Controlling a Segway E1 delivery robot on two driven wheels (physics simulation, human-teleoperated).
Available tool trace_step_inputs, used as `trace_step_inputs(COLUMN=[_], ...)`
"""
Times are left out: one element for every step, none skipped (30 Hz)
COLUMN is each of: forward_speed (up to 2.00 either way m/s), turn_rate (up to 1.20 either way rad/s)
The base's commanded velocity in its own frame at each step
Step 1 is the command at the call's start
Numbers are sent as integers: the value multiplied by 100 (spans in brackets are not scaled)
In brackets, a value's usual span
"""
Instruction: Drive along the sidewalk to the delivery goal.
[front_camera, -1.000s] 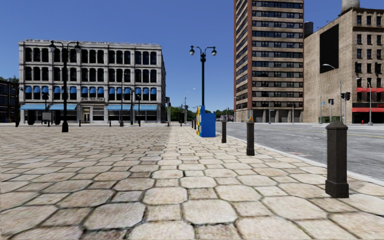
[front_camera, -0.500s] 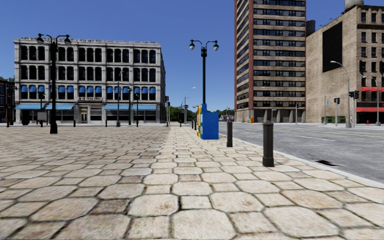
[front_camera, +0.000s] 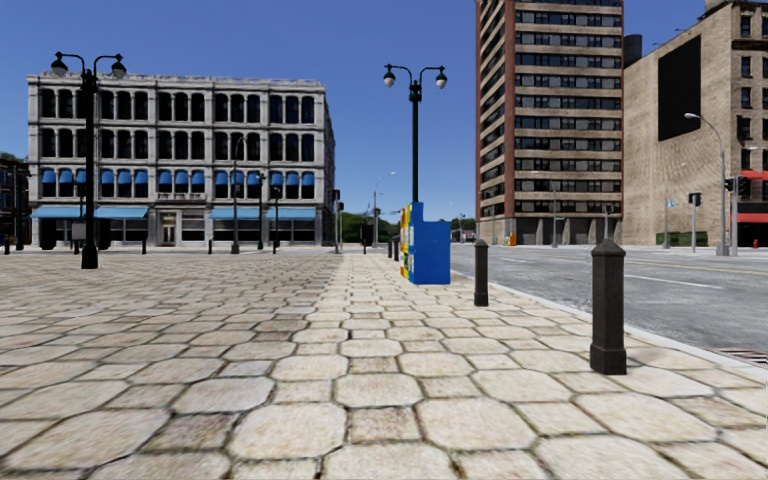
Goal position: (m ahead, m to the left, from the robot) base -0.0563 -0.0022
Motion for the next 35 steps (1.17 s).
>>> trace_step_inputs(forward_speed=[109, 102, 91, 65, 65, 0, 0, 0, 0, 0, 0, 0, 0, 0, 0, 0, 0, 0, 0, 0, 0, 0, 0, 0, 0, 0, 0, 0, 0, 0, 0, 0, 0, 0, 0], turn_rate=[18, 18, 0, 0, 0, 0, 0, 0, 0, 0, 0, 0, 0, 0, 0, 0, 0, 0, 0, 0, 0, 0, 0, 0, 0, 0, 0, 0, 0, 0, 0, 0, 0, 0, 0])
